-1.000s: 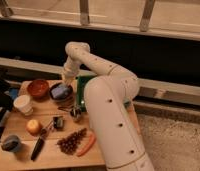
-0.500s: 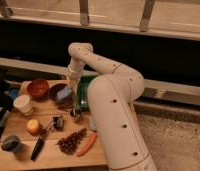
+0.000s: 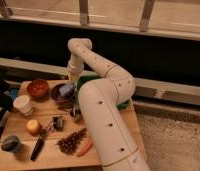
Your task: Wipe purple bowl with sponge
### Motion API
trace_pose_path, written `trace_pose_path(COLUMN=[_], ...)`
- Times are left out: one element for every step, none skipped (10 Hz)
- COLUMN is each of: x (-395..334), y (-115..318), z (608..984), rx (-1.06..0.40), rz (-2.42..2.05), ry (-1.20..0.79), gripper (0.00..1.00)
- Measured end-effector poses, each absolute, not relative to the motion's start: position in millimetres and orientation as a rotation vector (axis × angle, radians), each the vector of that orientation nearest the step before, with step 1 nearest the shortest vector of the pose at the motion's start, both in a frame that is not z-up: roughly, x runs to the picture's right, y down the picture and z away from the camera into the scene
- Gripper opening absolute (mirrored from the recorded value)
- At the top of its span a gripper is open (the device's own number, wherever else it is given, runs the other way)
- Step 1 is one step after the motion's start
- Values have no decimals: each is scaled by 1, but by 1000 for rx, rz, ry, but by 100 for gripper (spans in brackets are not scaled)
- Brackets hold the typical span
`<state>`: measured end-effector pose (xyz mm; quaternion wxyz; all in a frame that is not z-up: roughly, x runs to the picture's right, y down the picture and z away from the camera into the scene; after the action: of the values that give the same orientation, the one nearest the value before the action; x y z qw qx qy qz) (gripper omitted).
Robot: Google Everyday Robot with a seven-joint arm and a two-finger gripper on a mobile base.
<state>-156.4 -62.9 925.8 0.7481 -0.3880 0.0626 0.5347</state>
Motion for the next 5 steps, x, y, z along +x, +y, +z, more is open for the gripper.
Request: trace_pose_path(x=[-163, -170, -180, -185, -186], y=[-61, -57, -49, -44, -33], z=[924, 920, 916, 914, 910], rx=[-866, -882, -904, -922, -948], rz=[1157, 1143, 1124, 1113, 1103], ry=[114, 98, 90, 84, 88], gripper=[0, 0, 0, 0, 0])
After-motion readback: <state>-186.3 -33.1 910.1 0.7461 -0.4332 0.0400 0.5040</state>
